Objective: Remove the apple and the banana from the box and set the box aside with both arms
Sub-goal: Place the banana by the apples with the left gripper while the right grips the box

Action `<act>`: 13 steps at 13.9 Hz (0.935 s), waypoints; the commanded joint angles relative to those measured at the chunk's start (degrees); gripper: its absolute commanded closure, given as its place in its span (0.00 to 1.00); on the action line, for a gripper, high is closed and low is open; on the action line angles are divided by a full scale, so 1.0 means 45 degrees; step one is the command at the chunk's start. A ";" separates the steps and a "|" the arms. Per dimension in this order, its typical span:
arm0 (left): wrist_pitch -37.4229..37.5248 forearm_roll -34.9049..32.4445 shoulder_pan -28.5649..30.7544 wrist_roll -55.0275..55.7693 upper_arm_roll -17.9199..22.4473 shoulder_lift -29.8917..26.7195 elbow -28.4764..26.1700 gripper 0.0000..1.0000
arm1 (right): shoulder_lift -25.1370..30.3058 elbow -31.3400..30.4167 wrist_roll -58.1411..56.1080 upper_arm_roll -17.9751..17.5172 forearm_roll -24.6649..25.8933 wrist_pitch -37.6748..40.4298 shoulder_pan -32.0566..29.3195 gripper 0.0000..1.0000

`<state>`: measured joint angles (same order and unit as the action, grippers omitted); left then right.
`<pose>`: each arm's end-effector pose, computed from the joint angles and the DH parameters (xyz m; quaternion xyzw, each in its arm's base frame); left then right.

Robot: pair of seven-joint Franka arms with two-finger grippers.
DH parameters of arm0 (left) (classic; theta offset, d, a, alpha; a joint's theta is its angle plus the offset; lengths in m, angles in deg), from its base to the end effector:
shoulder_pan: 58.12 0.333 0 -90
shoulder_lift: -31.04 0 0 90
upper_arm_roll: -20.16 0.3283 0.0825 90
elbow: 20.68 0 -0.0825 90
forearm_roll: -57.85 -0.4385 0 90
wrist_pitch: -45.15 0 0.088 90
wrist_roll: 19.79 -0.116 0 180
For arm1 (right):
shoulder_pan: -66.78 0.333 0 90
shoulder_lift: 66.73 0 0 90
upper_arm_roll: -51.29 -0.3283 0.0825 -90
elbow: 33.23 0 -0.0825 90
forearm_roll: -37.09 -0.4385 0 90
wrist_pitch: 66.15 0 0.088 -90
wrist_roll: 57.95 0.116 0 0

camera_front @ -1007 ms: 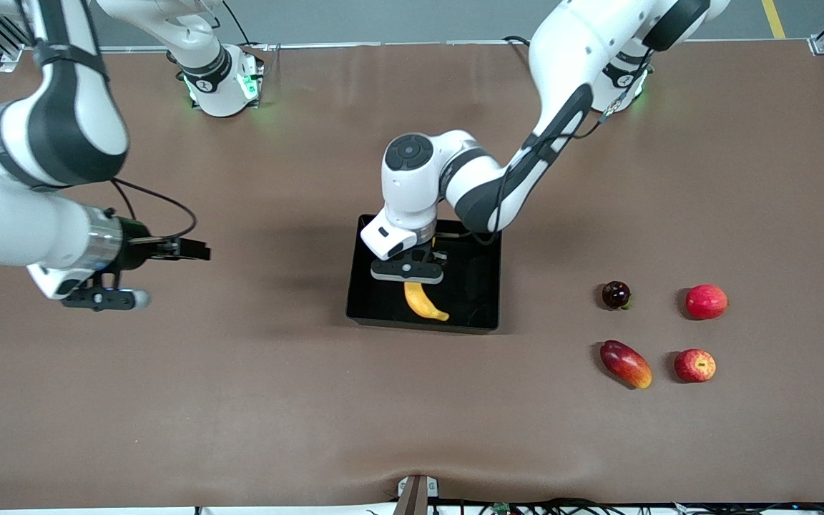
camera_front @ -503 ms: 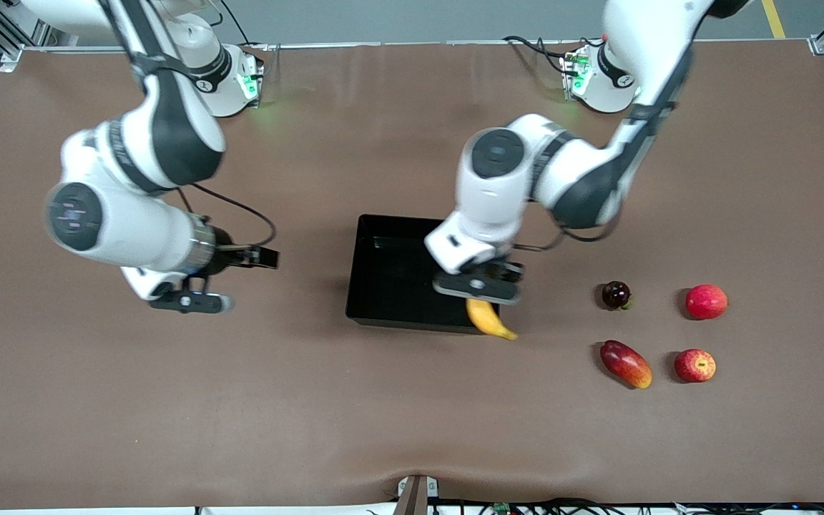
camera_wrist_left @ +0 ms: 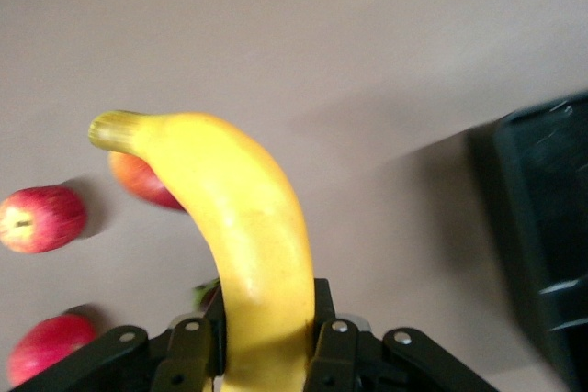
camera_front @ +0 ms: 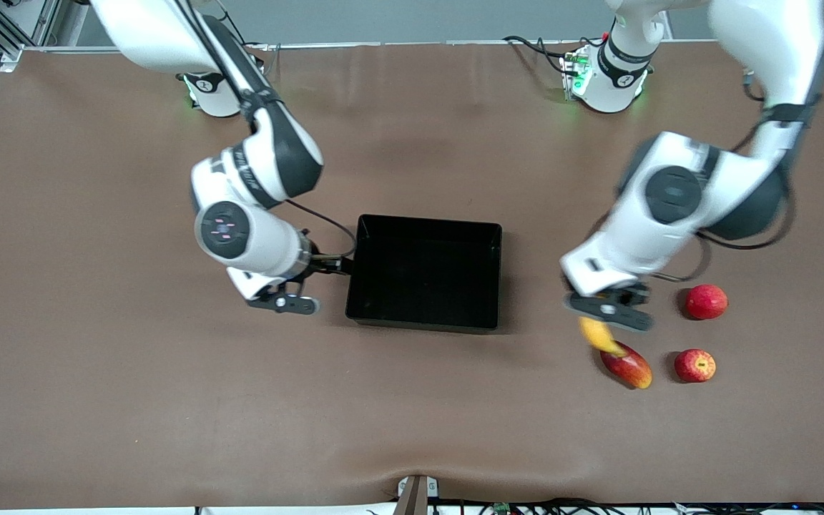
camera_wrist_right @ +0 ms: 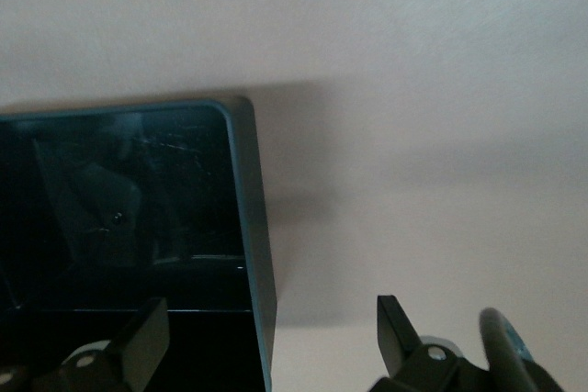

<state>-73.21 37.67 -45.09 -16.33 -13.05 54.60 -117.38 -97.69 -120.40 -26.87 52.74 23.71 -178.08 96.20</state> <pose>0.6864 -0.1902 0.3736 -0.9777 0.2038 -0.0309 0.0409 0.6453 0.3650 0.3149 -0.9908 0.0748 0.0953 0.0598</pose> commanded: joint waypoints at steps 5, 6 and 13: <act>-0.0570 0.0130 0.3195 -0.2896 -0.0490 0.0621 -0.1031 1.00 | -0.0696 -0.1547 0.0788 0.0186 0.0044 -0.2627 0.1372 0.22; -0.0862 0.0111 0.3313 -0.2896 -0.0471 0.0816 -0.1128 1.00 | -0.0736 -0.1566 0.0808 0.0186 0.0141 -0.2627 0.1393 0.42; -0.3652 -0.1880 0.4191 -0.3014 -0.0353 0.2321 -0.2376 1.00 | -0.0737 -0.1762 0.0905 0.0186 0.0513 -0.2569 0.1315 1.00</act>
<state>-84.79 31.22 -28.47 -29.24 -13.91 64.33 -125.18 -101.68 -127.61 -24.36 53.54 24.86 -189.61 102.19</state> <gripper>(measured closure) 0.643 0.815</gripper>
